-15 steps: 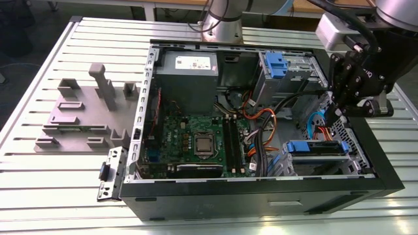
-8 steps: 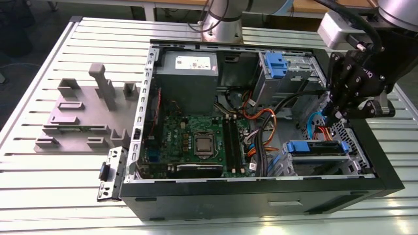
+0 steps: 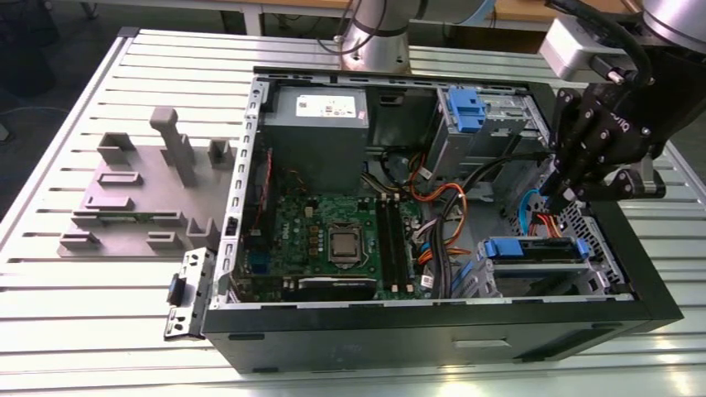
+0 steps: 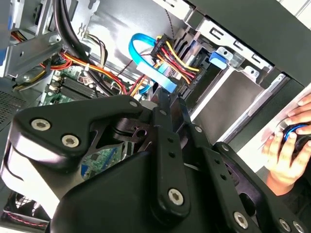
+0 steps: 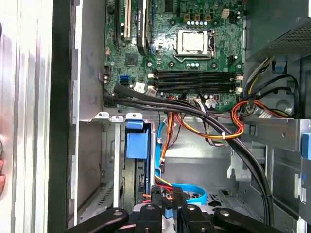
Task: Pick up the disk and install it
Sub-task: 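Insert the second disk wire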
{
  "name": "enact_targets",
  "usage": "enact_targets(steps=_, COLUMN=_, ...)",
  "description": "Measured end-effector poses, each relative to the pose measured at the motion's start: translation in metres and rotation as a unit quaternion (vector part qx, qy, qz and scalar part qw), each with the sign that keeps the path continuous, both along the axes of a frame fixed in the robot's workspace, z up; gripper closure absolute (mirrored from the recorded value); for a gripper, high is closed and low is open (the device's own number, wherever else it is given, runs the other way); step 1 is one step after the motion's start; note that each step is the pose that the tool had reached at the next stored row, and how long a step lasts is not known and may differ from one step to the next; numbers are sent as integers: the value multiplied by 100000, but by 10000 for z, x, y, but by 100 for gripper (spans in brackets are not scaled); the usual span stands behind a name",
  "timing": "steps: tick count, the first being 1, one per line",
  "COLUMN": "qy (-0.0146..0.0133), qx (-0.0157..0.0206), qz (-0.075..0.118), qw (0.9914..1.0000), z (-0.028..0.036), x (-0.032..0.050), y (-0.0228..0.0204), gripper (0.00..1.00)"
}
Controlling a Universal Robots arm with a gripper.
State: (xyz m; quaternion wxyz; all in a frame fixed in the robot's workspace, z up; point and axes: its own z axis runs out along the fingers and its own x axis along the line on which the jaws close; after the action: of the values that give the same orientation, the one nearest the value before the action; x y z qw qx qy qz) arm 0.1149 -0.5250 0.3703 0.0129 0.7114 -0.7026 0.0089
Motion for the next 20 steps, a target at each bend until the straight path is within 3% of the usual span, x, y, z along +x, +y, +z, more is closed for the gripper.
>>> enact_targets(steps=12, qy=67, qx=-77, qz=-111, qw=100000, z=-35, x=17, y=51, gripper=76)
enact_targets(steps=20, qy=65, qx=-2777, qz=-148, qw=99961, z=-93, x=18, y=58, gripper=76)
